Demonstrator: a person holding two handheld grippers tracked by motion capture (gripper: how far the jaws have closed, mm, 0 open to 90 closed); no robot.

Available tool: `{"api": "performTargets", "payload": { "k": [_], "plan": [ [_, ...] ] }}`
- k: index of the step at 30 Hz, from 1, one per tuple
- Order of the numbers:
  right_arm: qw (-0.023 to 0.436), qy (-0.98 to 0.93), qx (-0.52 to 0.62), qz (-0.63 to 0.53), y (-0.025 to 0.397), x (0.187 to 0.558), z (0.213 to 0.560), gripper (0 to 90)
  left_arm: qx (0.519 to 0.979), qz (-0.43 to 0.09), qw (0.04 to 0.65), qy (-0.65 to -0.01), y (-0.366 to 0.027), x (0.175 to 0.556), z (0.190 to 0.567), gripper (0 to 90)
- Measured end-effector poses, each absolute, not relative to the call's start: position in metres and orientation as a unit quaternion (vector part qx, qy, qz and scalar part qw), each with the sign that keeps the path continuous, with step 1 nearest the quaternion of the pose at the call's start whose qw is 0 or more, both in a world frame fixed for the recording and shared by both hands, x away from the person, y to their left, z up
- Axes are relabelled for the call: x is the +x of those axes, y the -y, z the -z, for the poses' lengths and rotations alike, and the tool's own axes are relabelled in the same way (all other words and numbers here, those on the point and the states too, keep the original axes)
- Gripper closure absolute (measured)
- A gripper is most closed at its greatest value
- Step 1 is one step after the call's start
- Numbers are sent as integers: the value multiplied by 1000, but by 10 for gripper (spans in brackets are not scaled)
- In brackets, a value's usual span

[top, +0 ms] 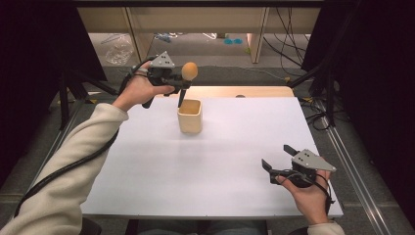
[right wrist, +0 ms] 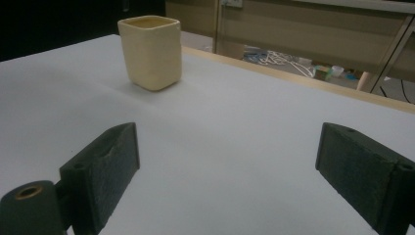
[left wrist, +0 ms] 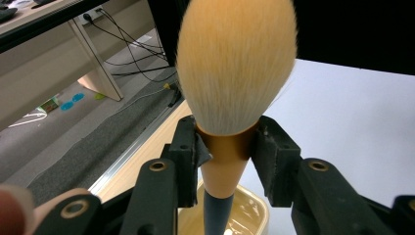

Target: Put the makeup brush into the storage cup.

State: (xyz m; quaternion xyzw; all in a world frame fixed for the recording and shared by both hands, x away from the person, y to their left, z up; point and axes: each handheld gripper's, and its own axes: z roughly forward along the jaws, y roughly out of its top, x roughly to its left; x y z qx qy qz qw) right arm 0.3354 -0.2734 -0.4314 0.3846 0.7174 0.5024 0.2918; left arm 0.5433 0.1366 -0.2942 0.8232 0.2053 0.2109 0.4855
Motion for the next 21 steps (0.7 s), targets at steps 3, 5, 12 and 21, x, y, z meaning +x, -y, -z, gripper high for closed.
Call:
{"api": "performTargets", "payload": {
  "k": [3,5,12,21],
  "plan": [
    [290,-718,384,-503,273,335,431,102,824,-211,484,-206,-136,544,294,647],
    [288,-717,384,-506,273,335,432,102,824,-212,484,-206,-135,544,294,647],
    [290,-717,383,-505,273,335,432,105,822,-212,486,-206,-133,545,295,647],
    [293,-716,384,-504,273,335,431,105,820,-215,489,-207,-132,546,297,647]
  ]
}}
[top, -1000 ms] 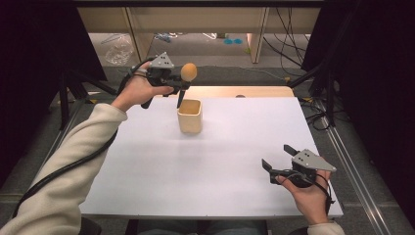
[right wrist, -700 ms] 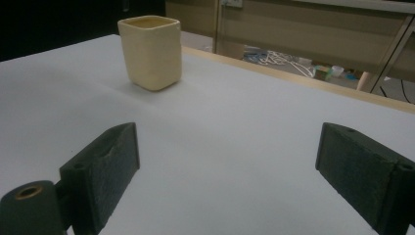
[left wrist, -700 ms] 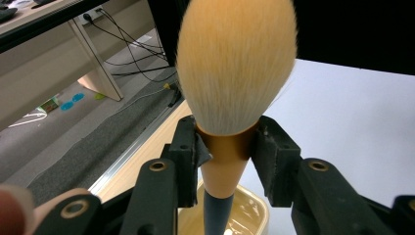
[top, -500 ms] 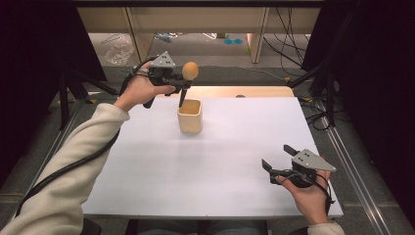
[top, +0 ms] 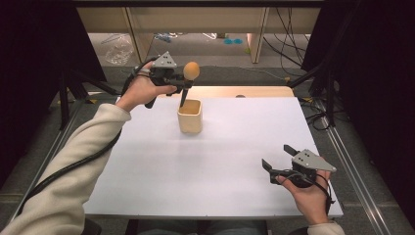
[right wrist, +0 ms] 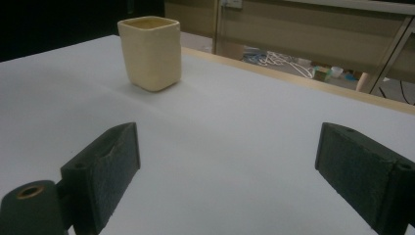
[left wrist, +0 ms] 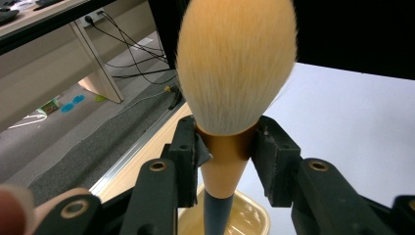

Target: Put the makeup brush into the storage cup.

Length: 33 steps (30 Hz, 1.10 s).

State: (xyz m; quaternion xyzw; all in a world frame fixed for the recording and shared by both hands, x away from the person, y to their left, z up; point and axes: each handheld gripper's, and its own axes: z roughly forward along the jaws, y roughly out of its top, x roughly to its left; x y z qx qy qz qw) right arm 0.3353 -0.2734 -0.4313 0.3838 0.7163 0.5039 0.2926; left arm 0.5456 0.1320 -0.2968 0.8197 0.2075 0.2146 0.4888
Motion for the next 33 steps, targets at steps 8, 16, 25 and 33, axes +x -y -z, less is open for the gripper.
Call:
{"api": "performTargets", "payload": {
  "k": [8,16,25,33],
  "plan": [
    [293,-718,384,-501,274,335,431,105,817,-214,492,-210,-131,547,299,647],
    [292,-720,385,-499,274,335,430,105,817,-213,492,-211,-128,548,302,647],
    [292,-719,382,-502,274,335,431,105,819,-213,490,-210,-127,549,305,647],
    [291,-719,382,-502,274,335,431,105,817,-215,492,-209,-125,550,306,647]
  ]
}}
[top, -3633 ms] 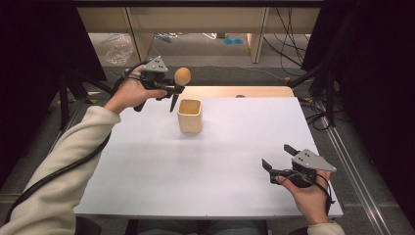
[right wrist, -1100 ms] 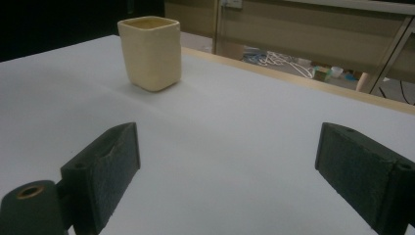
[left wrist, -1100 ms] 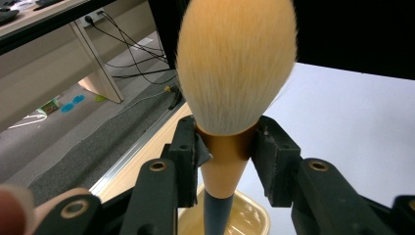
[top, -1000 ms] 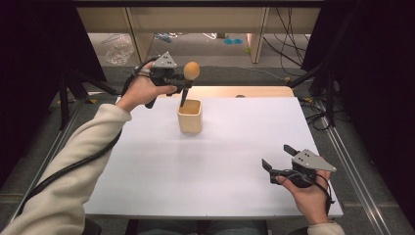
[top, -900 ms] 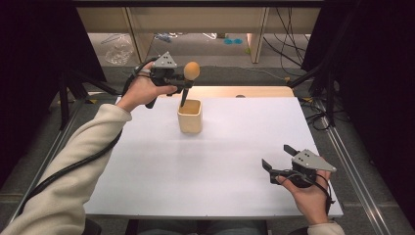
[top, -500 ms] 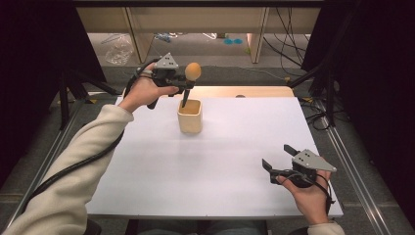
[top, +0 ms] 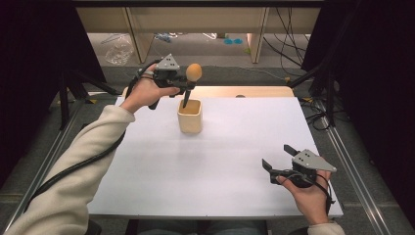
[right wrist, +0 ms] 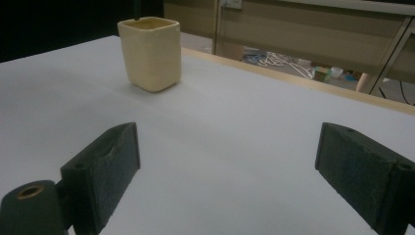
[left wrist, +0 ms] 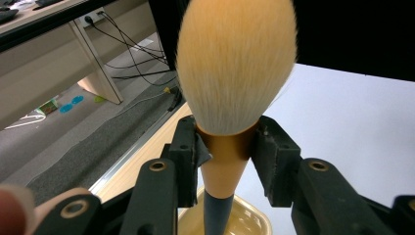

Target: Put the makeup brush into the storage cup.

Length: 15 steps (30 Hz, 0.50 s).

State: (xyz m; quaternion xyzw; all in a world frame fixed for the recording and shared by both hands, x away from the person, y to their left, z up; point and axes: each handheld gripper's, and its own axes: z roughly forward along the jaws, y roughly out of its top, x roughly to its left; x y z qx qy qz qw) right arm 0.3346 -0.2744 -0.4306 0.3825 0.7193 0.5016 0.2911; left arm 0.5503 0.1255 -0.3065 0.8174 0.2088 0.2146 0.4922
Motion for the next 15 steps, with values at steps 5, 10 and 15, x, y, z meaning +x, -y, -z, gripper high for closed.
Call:
{"api": "performTargets", "payload": {
  "k": [5,10,15],
  "plan": [
    [292,-719,382,-501,275,335,431,105,816,-215,494,-210,-124,550,308,647],
    [292,-719,382,-501,275,335,431,105,816,-215,495,-209,-123,551,308,647],
    [292,-719,384,-500,274,335,431,105,815,-215,496,-208,-121,551,309,647]
  ]
}}
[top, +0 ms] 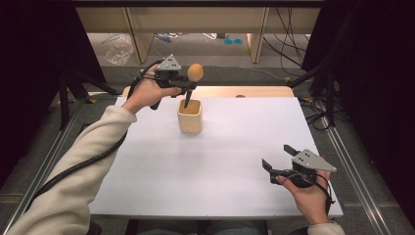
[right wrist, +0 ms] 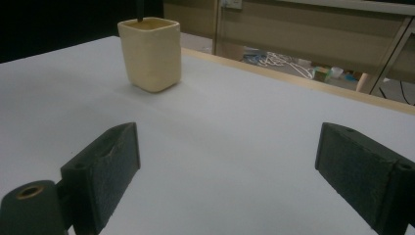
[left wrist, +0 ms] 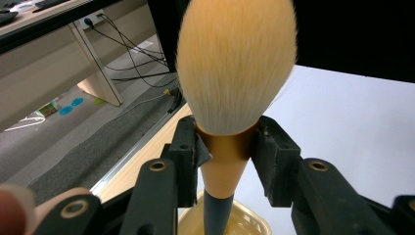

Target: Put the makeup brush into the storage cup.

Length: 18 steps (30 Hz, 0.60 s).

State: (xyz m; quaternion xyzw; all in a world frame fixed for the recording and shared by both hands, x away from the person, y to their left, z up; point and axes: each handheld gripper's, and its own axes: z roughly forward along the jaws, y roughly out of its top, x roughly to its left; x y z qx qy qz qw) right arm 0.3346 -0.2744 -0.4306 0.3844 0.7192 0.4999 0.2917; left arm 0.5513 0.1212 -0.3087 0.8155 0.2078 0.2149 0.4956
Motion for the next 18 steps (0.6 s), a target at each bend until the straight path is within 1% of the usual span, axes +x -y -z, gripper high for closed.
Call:
{"api": "performTargets", "payload": {
  "k": [18],
  "plan": [
    [291,-718,383,-502,274,335,431,105,814,-216,498,-209,-118,553,313,647]
  ]
}}
